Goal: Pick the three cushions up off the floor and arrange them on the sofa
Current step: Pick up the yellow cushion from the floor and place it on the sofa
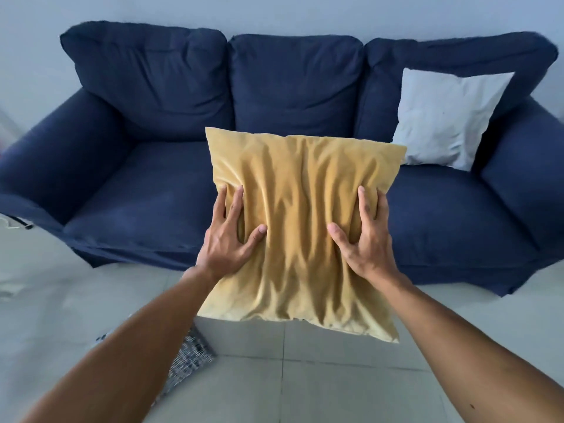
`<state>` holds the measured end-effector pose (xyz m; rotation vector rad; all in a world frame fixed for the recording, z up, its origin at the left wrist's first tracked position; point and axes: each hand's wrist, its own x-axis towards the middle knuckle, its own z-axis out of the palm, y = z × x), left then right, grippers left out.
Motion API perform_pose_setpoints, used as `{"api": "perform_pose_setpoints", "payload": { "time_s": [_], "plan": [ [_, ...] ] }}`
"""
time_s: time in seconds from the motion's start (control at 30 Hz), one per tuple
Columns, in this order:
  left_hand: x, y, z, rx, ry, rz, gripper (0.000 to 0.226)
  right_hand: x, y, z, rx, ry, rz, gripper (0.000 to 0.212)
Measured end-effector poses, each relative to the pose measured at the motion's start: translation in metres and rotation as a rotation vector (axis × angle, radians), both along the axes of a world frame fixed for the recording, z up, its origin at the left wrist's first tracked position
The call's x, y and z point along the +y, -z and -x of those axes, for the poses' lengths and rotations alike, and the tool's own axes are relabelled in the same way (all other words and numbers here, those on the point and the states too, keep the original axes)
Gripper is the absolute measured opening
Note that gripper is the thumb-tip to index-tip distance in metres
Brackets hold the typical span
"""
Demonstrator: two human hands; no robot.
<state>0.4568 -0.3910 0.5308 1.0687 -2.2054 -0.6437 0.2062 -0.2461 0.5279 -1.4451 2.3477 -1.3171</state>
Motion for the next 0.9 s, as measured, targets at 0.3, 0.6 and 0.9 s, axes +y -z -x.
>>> {"api": "perform_pose_setpoints", "payload": {
  "time_s": [0.3,0.6,0.9],
  "plan": [
    [-0.089,-0.042,0.049,0.054,0.067,0.105,0.099,-0.083,-0.037,0.043,0.056,0.044,0.087,0.097],
    [-0.188,-0.042,0.126,0.123,0.070,0.184,0.104,-0.181,-0.042,0.121,0.137,0.039,0.171,0.098],
    [-0.288,-0.012,0.198,0.189,0.035,0.257,0.098,-0.295,-0.020,0.199,0.191,-0.011,0.243,0.097]
  ]
}}
